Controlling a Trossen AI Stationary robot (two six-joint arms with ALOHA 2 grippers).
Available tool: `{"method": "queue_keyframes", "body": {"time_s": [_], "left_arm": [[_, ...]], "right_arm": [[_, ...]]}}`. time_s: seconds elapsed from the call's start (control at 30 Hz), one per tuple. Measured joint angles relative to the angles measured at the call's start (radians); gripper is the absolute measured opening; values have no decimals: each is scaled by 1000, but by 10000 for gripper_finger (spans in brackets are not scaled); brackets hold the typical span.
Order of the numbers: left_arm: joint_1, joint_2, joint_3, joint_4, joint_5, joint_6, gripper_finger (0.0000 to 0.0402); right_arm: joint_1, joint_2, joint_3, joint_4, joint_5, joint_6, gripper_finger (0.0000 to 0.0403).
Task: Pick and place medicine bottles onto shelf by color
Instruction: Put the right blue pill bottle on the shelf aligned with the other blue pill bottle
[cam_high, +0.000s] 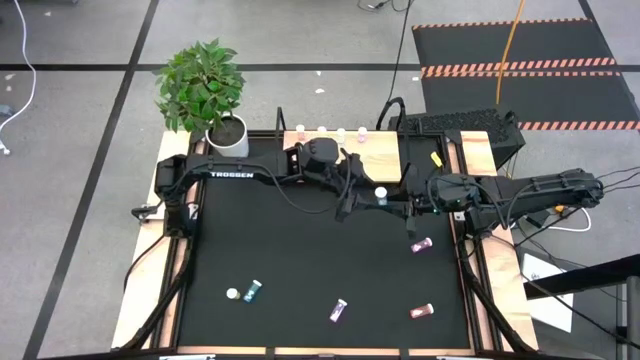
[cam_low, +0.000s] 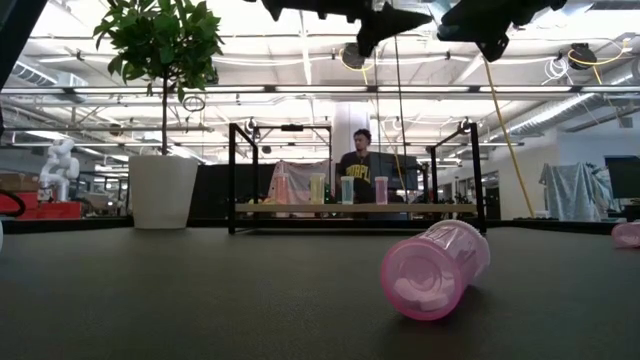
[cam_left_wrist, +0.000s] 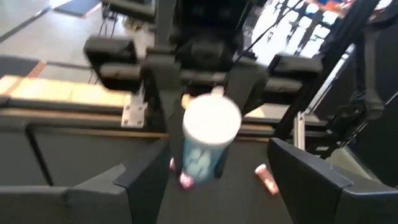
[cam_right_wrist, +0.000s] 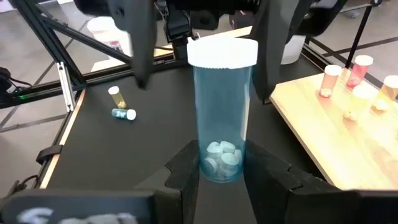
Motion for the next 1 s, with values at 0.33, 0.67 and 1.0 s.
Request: {"method": "queue_keyframes", "body": {"time_s": [0.33, 0.67, 1.0], "left_arm": [[-21, -90, -1, -273, -250, 44, 254], [-33, -111, 0, -304, -332, 73, 264], [-30, -91, 1, -250, -381, 205, 264]], "right_arm": [[-3, 25, 1, 4, -1, -17, 105], [-17, 115, 2, 97, -1, -54, 105], [-18, 152, 2, 122, 108, -55, 105]]}}
